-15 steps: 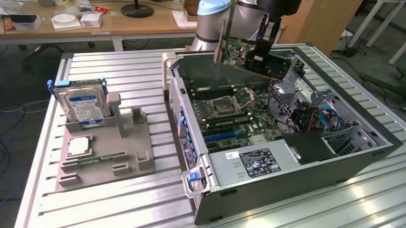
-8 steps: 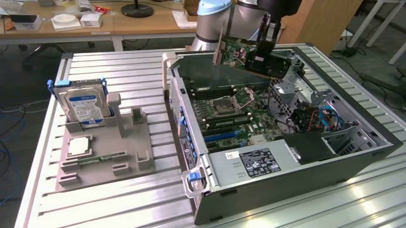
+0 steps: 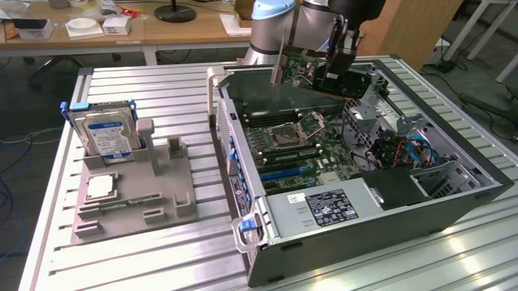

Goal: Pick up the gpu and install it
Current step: 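Insert the gpu into the slot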

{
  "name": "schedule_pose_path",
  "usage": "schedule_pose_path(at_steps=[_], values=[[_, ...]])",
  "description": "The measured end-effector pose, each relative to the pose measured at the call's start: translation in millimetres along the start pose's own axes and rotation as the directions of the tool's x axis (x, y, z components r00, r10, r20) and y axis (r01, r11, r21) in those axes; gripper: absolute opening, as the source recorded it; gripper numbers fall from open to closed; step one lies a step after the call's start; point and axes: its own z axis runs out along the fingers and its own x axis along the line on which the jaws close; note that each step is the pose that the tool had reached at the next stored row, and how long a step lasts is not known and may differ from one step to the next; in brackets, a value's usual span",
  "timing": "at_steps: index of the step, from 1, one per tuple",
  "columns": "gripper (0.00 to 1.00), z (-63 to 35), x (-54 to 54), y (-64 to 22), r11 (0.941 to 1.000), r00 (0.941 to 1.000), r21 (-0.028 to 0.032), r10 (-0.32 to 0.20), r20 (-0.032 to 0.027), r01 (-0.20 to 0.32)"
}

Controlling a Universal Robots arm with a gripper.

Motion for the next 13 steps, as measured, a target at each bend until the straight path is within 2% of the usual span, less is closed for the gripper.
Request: schedule_pose_path(at_steps=[4, 7, 10, 13], values=[[0.27, 0.2, 0.2, -0.1, 0.9991, 0.9991, -0.0008, -0.043, -0.0004, 0.043], [0.27, 0.7, 0.3, -0.1, 0.9960, 0.9960, -0.0015, -0.089, -0.0003, 0.089], [0.27, 1.3, 0.3, -0.1, 0.9900, 0.9900, -0.0025, -0.141, -0.0004, 0.141], [0.27, 1.7, 0.3, -0.1, 0.9810, 0.9810, -0.0034, -0.194, -0.0005, 0.194]])
